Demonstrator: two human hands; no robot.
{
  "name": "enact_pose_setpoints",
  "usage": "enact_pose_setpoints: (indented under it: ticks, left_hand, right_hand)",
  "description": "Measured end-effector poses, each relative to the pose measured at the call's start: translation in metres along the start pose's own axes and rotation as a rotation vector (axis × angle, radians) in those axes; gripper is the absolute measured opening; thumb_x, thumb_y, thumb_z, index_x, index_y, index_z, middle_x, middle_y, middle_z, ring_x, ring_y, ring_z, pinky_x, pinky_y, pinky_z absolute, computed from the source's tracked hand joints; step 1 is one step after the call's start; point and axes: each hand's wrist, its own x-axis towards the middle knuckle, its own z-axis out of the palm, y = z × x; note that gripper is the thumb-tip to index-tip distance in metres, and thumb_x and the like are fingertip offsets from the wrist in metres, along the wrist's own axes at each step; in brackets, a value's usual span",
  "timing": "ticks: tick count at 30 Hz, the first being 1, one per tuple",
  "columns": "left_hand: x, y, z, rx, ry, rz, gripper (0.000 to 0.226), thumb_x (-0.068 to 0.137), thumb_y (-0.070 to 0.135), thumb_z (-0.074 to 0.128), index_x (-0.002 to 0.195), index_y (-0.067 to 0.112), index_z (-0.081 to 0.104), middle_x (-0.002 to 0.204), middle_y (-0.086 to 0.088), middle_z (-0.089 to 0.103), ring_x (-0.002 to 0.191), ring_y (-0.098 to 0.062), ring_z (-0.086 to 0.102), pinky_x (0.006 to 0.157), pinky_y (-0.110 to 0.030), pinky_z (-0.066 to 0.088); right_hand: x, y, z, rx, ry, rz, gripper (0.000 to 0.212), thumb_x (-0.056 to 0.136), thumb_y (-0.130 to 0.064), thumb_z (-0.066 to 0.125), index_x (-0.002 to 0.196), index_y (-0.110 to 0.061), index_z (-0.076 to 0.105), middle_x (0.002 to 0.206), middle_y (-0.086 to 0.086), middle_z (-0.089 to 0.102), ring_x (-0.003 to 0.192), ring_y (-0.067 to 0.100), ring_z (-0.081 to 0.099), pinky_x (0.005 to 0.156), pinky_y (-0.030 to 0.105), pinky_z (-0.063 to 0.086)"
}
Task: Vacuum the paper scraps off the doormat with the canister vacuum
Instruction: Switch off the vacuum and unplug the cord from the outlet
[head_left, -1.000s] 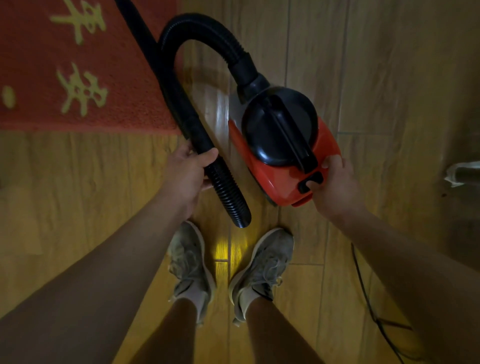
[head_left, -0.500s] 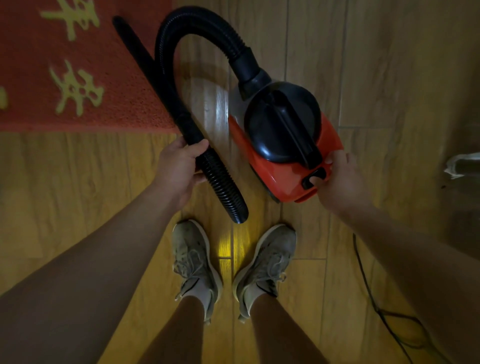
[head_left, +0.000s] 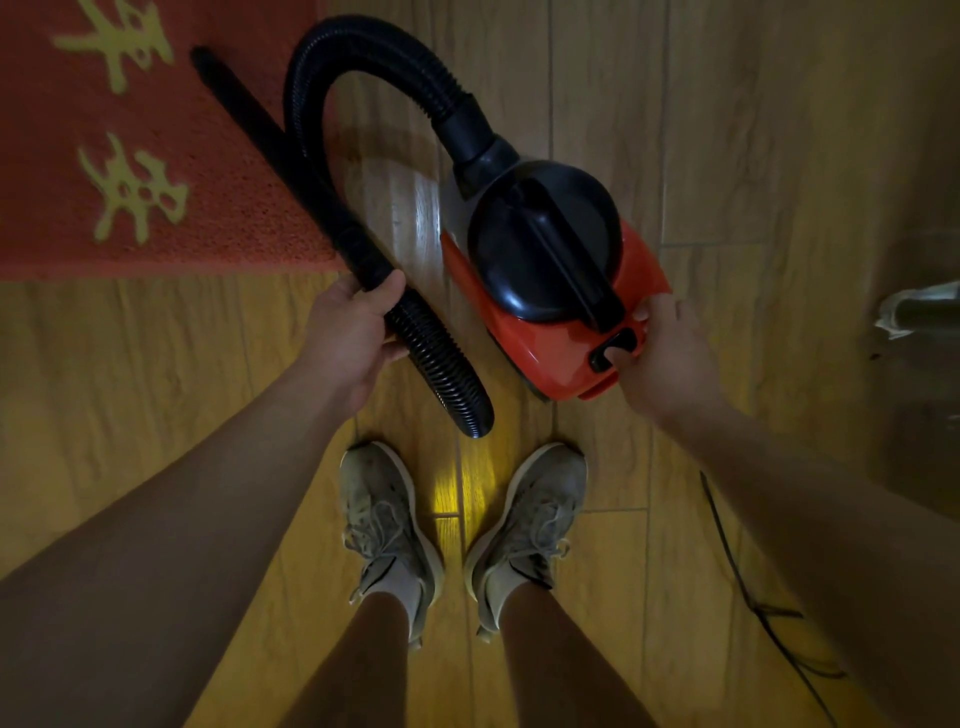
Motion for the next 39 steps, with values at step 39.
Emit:
enact_pose_setpoints:
  ticks: [39]
  left_hand:
    - [-0.121, 0.054, 0.016, 1.104, -0.040, 0.631, 0.059, 0.105, 0.038, 0.045, 0.156, 0.012, 0.031, 0.159, -0.006, 0.036, 0.148, -0.023, 0.029, 0.119, -0.033, 0.022]
  right_hand:
    - [-0.097, -0.088, -0.068, -0.098, -0.004, -0.084, 0.049, 0.101, -0.043, 0.042, 0.140, -0.015, 0.049, 0.129, 0.007, 0.056, 0.124, 0.026, 0.047, 0.105, 0.045, 0.043]
